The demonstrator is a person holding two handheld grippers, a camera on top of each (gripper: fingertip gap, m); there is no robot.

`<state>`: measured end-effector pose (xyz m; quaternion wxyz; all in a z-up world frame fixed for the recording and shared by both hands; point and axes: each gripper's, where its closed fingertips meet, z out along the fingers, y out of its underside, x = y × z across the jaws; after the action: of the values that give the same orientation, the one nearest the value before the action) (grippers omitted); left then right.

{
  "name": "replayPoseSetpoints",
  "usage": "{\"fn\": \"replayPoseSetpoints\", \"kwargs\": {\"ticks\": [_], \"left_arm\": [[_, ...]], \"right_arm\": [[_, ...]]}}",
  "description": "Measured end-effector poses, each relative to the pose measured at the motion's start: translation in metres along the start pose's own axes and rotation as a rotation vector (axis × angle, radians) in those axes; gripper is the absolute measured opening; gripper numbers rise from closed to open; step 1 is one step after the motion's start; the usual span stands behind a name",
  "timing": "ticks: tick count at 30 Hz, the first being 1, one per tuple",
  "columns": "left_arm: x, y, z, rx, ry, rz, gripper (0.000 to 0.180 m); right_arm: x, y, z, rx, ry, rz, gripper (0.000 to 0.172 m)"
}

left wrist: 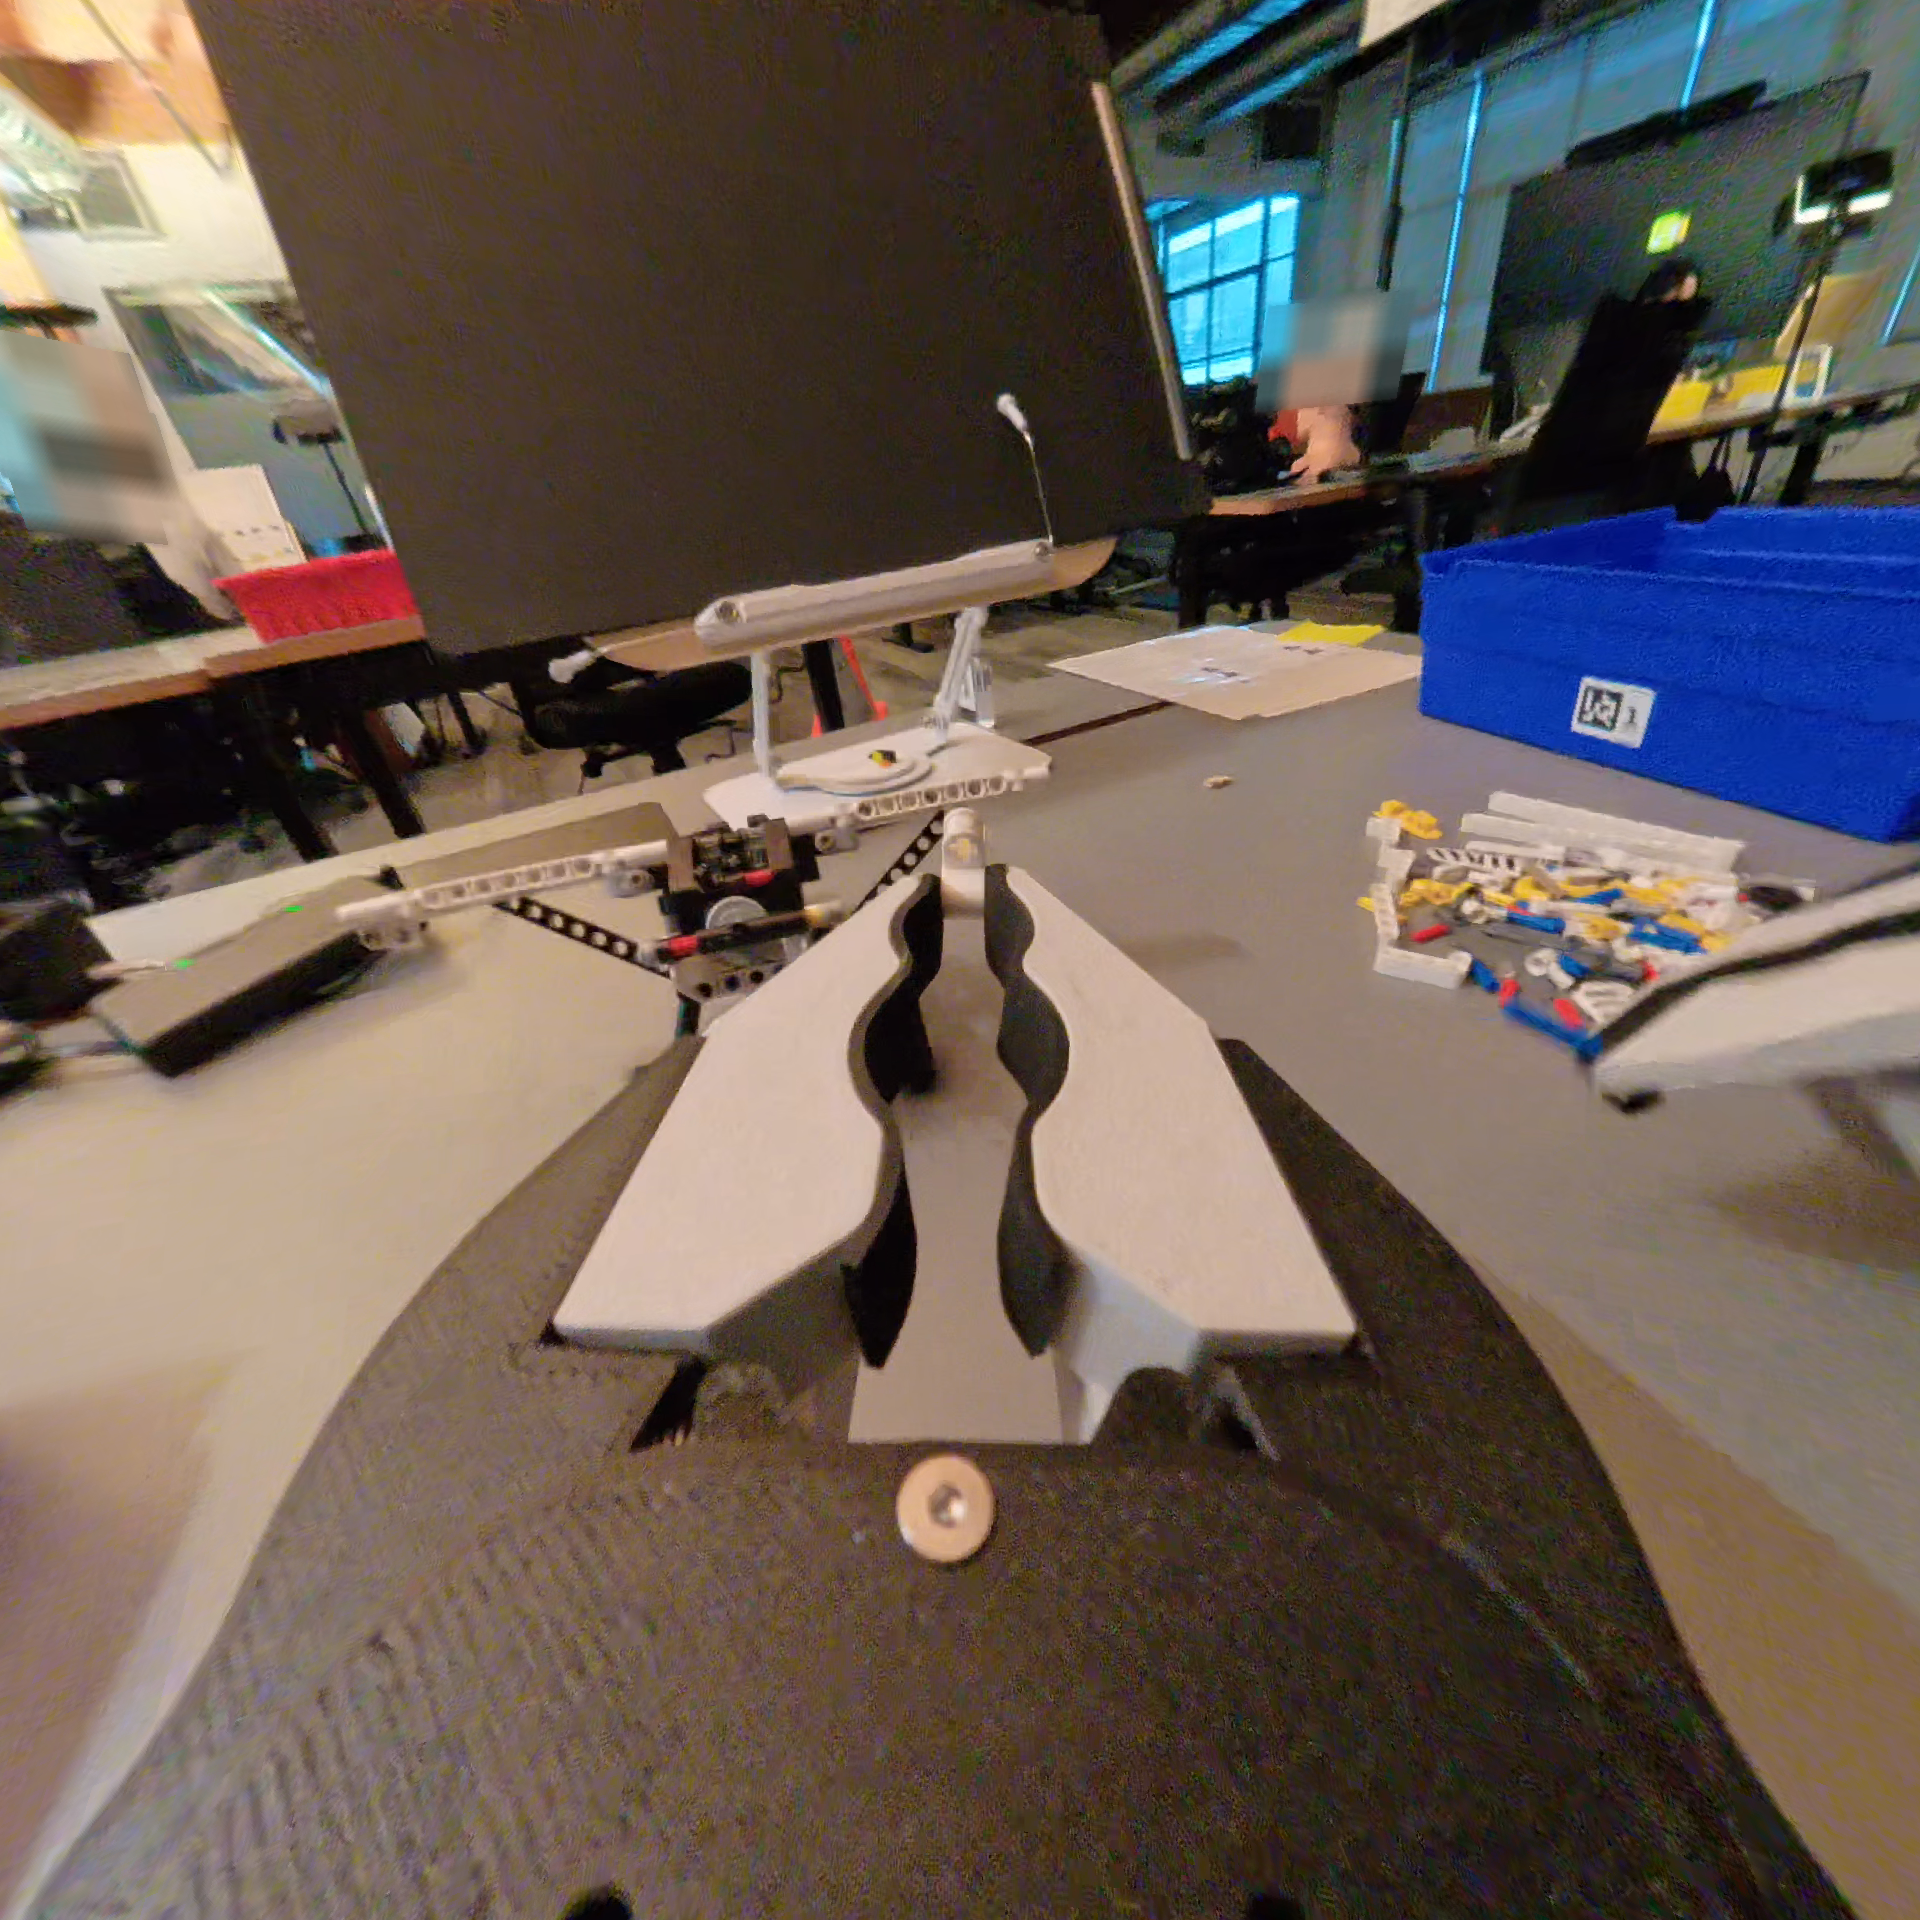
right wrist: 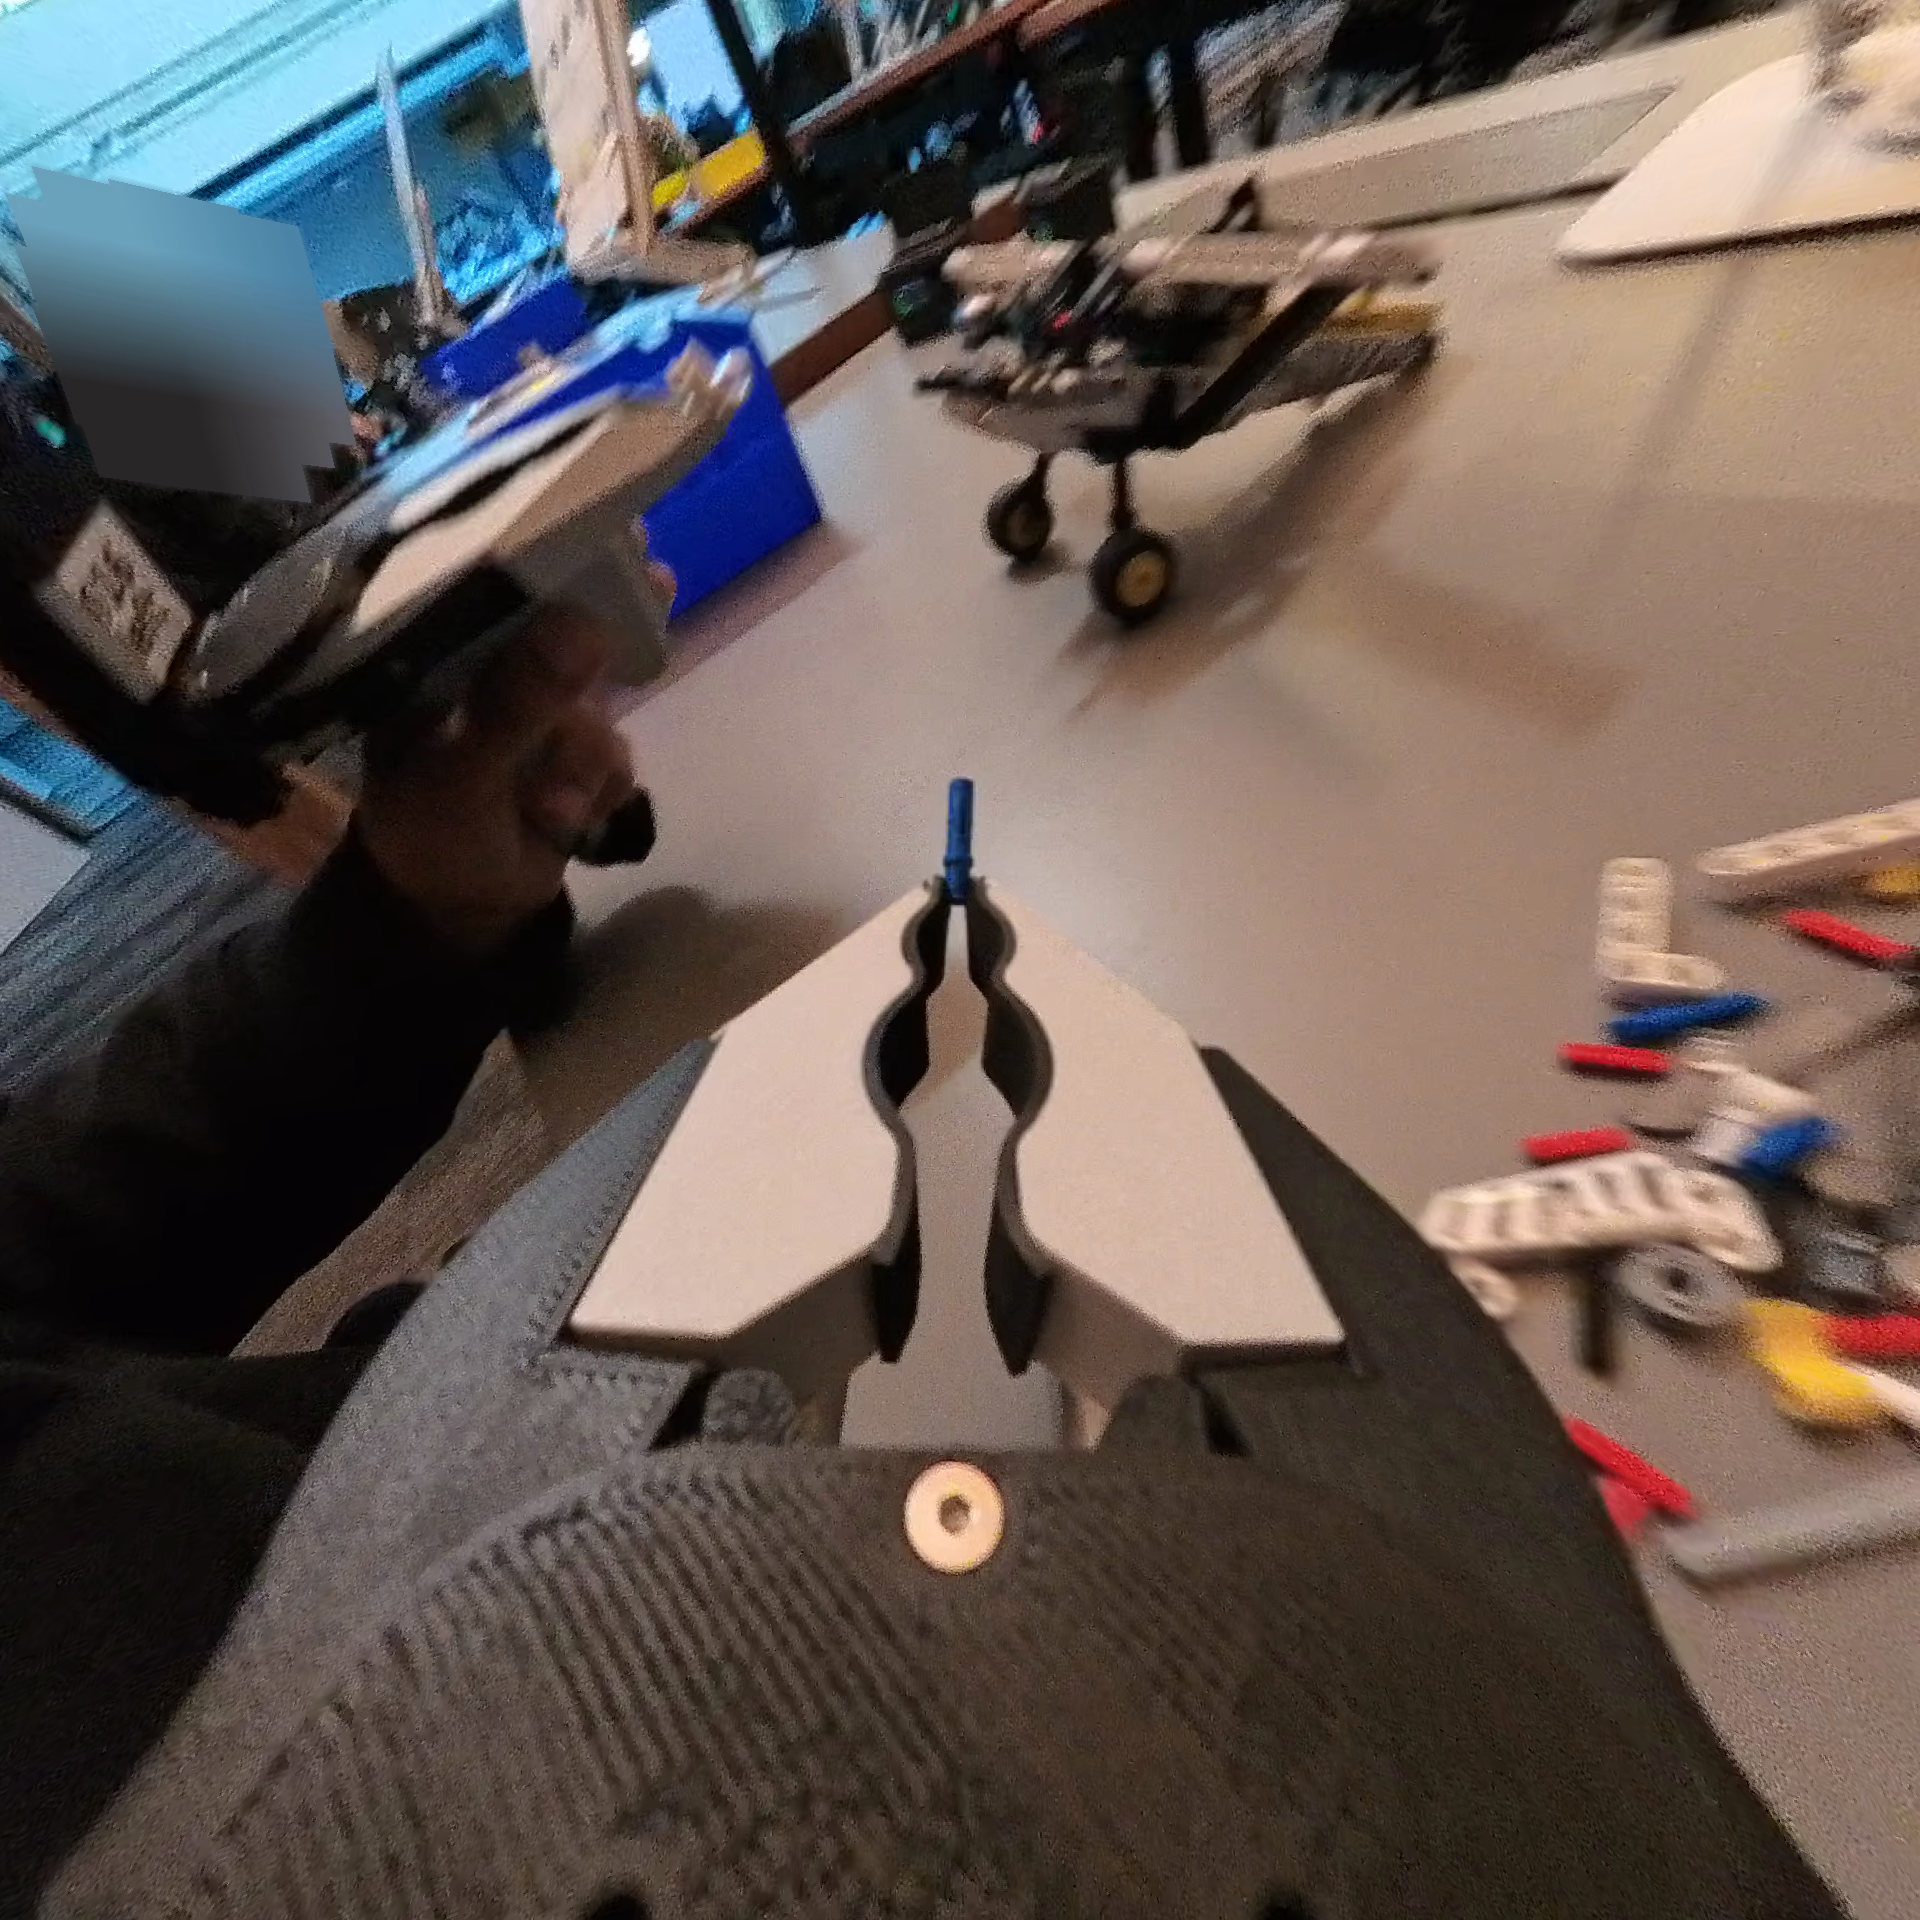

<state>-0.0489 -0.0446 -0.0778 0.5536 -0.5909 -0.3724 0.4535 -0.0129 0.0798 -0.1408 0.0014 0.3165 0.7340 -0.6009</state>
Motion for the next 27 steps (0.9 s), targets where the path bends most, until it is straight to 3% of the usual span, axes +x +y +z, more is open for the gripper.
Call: {"fn": "replayPoseSetpoints", "kwargs": {"ticks": [4, 6, 10, 14, 17, 19, 22, 25, 27], "left_arm": [[0.03, 0.012, 0.002, 0.005, 0.112, -0.039, 0.006], [0.03, 0.007, 0.004, 0.025, 0.102, 0.018, 0.005], [0.034, 0.008, 0.001, 0.038, 0.135, -0.042, 0.005], [0.035, 0.007, 0.0, 0.052, 0.145, -0.047, 0.005], [0.035, 0.005, -0.002, 0.067, 0.15, -0.059, 0.005], [0.036, 0.005, -0.002, 0.067, 0.156, -0.058, 0.005], [0.049, 0.002, 0.0, 0.079, 0.229, -0.09, 0.005], [0.076, -0.012, 0.002, 0.095, 0.407, -0.333, 0.004], [0.085, -0.017, 0.007, 0.084, 0.485, -0.546, 0.004]], "right_arm": [[0.053, -0.011, -0.03, -0.046, 0.171, -0.035, 0.002], [0.087, -0.016, -0.05, -0.081, 0.326, -0.093, 0.002], [0.15, -0.011, -0.081, -0.222, 0.605, -0.238, 0.002], [0.174, -0.004, -0.085, -0.31, 0.66, -0.262, 0.011], [0.177, -0.013, -0.094, -0.279, 0.688, -0.276, 0.019], [0.171, -0.024, -0.1, -0.211, 0.674, -0.279, 0.02], [0.14, -0.044, -0.093, -0.067, 0.523, -0.276, 0.021], [0.086, -0.067, -0.071, 0.088, 0.294, -0.351, 0.023], [0.036, -0.075, -0.053, 0.195, 0.095, -0.514, 0.041]]}}
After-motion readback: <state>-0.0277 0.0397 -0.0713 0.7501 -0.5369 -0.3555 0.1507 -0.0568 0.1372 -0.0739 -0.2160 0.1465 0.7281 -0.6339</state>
